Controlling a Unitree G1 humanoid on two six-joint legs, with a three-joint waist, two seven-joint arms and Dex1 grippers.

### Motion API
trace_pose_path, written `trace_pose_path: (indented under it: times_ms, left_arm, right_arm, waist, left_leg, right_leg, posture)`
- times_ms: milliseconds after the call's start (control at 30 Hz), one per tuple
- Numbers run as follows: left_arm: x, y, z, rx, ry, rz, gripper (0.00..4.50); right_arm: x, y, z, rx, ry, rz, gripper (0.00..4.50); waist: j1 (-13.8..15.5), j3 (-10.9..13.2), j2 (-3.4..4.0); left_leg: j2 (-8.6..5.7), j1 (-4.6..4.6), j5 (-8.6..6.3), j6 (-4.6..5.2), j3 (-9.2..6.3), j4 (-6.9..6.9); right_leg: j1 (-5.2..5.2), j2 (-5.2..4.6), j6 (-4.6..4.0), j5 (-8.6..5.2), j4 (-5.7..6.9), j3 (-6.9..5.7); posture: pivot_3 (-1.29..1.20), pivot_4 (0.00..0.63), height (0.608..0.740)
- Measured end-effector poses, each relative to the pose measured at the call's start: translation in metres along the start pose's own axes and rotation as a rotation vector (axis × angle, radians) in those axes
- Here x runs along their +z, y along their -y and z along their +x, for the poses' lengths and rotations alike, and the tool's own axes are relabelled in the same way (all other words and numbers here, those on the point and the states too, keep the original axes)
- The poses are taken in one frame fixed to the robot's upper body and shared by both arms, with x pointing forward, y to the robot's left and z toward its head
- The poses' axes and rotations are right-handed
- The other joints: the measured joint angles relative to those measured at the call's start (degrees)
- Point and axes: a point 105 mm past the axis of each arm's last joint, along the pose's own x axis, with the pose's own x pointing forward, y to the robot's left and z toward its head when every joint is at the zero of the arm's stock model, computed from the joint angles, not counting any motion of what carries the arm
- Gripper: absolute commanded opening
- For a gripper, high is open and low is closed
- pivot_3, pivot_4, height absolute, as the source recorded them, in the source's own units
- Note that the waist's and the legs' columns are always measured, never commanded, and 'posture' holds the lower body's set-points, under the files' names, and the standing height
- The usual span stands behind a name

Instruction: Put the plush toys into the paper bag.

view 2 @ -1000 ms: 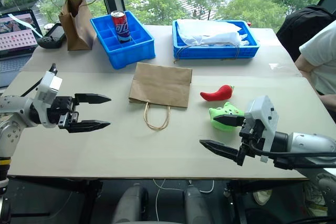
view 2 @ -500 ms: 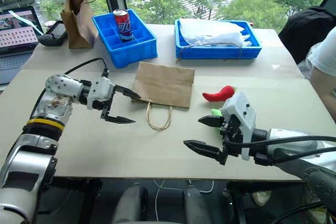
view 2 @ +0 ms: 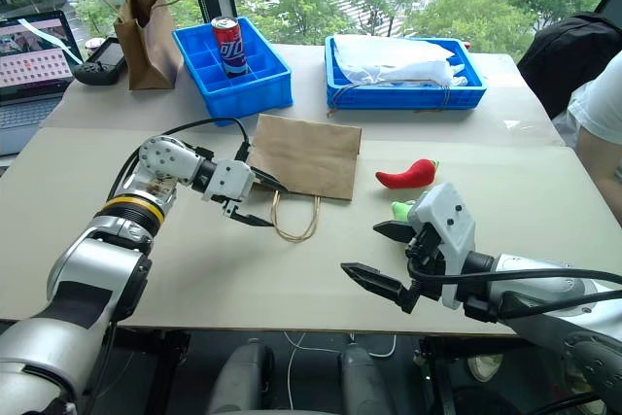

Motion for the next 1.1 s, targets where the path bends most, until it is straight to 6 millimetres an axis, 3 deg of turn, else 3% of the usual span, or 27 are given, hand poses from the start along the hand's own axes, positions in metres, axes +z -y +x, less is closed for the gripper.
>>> trace_pose_path:
  times_ms: [167, 300, 500, 533, 633, 800, 933, 1100]
  left_arm:
    - [0.000, 0.000, -0.002, -0.008, 0.021, -0.062, 0.08]
    - [0.010, -0.011, -0.005, 0.033, 0.116, -0.195, 0.08]
    - [0.057, -0.036, -0.025, 0.042, 0.318, -0.431, 0.08]
    - [0.068, -0.037, -0.029, 0.021, 0.337, -0.469, 0.00]
    - [0.089, -0.032, -0.031, -0.038, 0.363, -0.549, 0.00]
    - [0.105, -0.026, -0.023, -0.056, 0.404, -0.683, 0.00]
    - [0.119, -0.030, -0.022, -0.034, 0.441, -0.719, 0.00]
    - [0.128, -0.027, -0.020, -0.035, 0.475, -0.761, 0.00]
  right_arm:
    - [-0.008, 0.000, -0.001, -0.013, -0.027, 0.012, 4.50]
    - [-0.020, -0.004, -0.003, -0.005, -0.062, 0.043, 4.50]
    - [-0.034, -0.010, -0.005, -0.016, -0.079, 0.094, 4.50]
    - [-0.035, -0.010, -0.003, -0.024, -0.061, 0.116, 3.99]
    - [-0.036, -0.009, 0.006, -0.055, -0.011, 0.151, 3.14]
    - [-0.025, 0.004, 0.026, -0.141, 0.112, 0.178, 1.36]
    - [-0.017, 0.002, 0.047, -0.136, 0.170, 0.200, 0.04]
    - [-0.005, 0.004, 0.070, -0.146, 0.218, 0.200, 0.04]
  waist:
    - [-0.2, 0.0, 0.00]
    - [-0.1, 0.0, 0.00]
    - [-0.3, 0.0, 0.00]
    - [-0.5, 0.0, 0.00]
    - [-1.1, 0.0, 0.03]
    - [-1.6, 0.1, 0.07]
    - [-1.6, 0.1, 0.09]
    - [-1.5, 0.1, 0.12]
  left_leg:
    - [-0.01, 0.01, 0.01, 0.01, -0.05, -0.01]
    - [-0.02, -0.02, 0.01, 0.01, -0.12, 0.01]
    - [-0.03, -0.04, 0.01, 0.01, -0.29, 0.01]
    - [-0.02, -0.01, 0.01, 0.01, -0.31, -0.01]
    - [-0.02, 0.06, 0.03, 0.04, -0.32, -0.01]
    - [-0.04, 0.08, 0.12, 0.18, -0.37, -0.01]
    - [-0.06, 0.08, 0.13, 0.20, -0.37, -0.04]
    - [-0.07, 0.08, 0.13, 0.20, -0.37, -0.06]
  right_leg:
    - [0.01, 0.01, 0.01, 0.00, 0.03, -0.03]
    - [0.03, 0.00, 0.01, -0.01, 0.03, -0.08]
    - [0.07, 0.02, 0.15, -0.10, 0.03, -0.19]
    - [0.09, 0.04, 0.24, -0.16, 0.03, -0.20]
    - [0.12, 0.05, 0.24, -0.17, 0.10, -0.20]
    - [0.10, 0.08, 0.21, -0.16, 0.17, -0.23]
    - [0.09, 0.08, 0.21, -0.16, 0.17, -0.22]
    - [0.08, 0.07, 0.21, -0.15, 0.18, -0.23]
  posture:
    - [0.00, 0.150, 0.665]
    - [0.00, 0.150, 0.665]
    - [0.00, 0.150, 0.665]
    - [0.00, 0.150, 0.665]
    - [0.00, 0.150, 0.665]
    - [0.00, 0.150, 0.665]
    - [0.00, 0.150, 0.665]
    - [0.00, 0.150, 0.665]
